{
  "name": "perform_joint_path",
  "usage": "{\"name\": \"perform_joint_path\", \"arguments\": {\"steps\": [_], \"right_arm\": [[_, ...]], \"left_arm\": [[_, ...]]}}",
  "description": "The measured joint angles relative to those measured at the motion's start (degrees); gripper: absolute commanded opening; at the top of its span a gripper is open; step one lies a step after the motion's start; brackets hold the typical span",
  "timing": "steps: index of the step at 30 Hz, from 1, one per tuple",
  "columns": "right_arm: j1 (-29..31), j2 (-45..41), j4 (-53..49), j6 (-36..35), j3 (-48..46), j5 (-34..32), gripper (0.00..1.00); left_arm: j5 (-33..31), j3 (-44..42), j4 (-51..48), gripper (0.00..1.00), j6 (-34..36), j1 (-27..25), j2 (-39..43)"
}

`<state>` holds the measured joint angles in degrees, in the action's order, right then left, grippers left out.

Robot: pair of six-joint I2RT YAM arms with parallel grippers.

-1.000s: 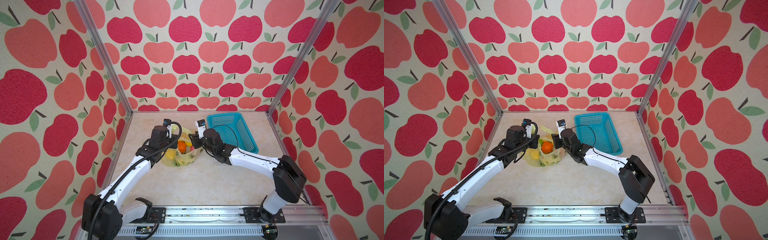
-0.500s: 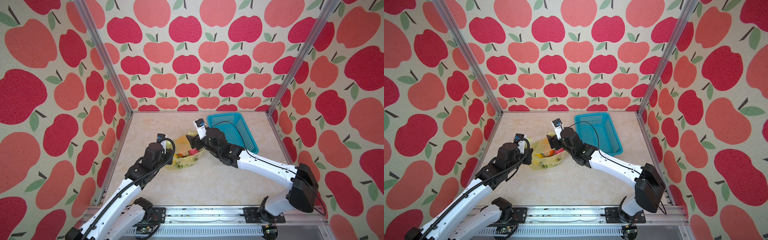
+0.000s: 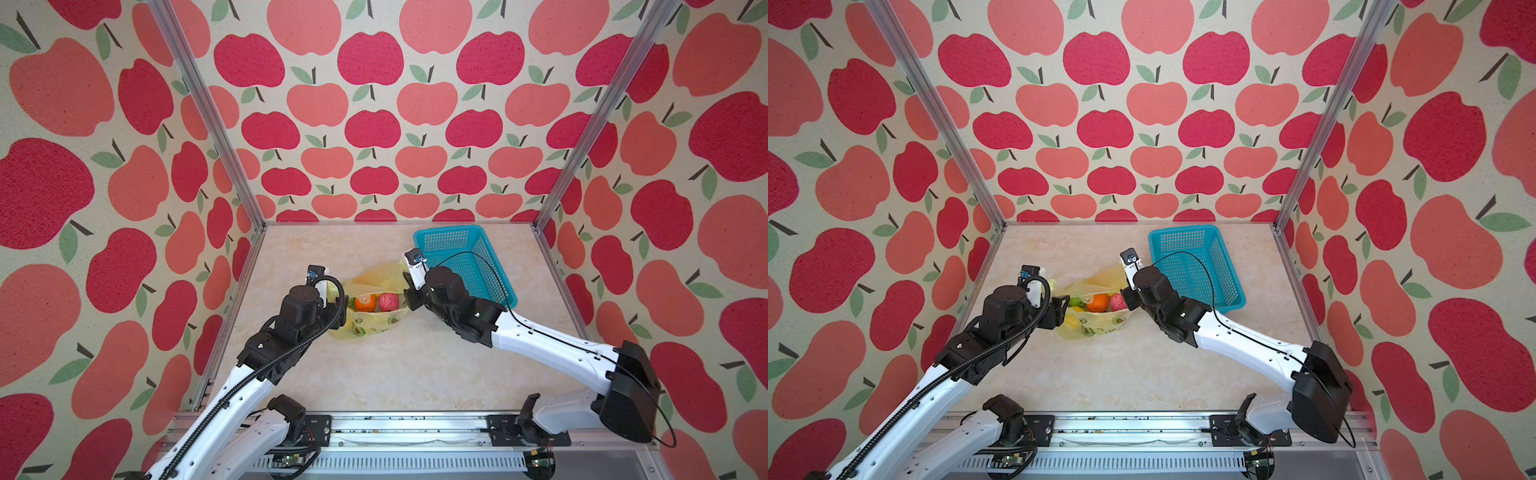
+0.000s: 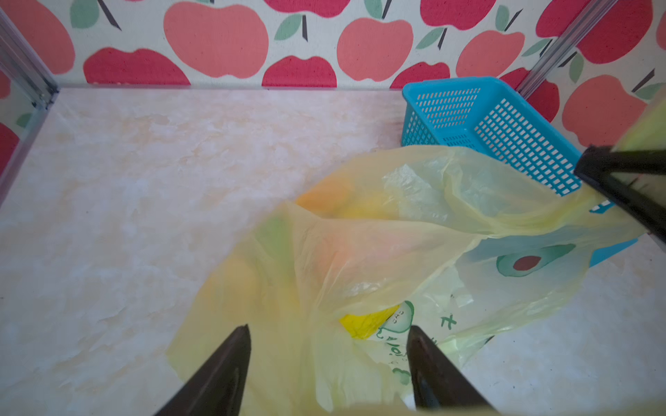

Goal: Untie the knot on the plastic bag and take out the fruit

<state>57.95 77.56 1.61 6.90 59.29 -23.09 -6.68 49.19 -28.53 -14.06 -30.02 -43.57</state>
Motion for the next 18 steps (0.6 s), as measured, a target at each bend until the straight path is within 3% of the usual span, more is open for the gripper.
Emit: {"name": "perform_joint_path", "arguments": {"steps": [5, 12, 18], "right_arm": [[0.0, -3.87, 1.99, 1.55, -4.5, 0.02, 0.0], [0.0, -6.78, 4.09, 3.5, -7.69, 0.7, 0.0], [0.0, -8.33, 5.14, 4.31, -8.98, 1.44, 0.0]], "left_arm": [[-5.16, 12.22, 0.11, 0.89, 4.74, -3.98, 0.96], [-13.16, 17.7, 2.56, 0.97, 10.01, -3.78, 3.26], [-14.29, 31.98, -1.33, 0.99, 11.02, -0.59, -10.1]]}}
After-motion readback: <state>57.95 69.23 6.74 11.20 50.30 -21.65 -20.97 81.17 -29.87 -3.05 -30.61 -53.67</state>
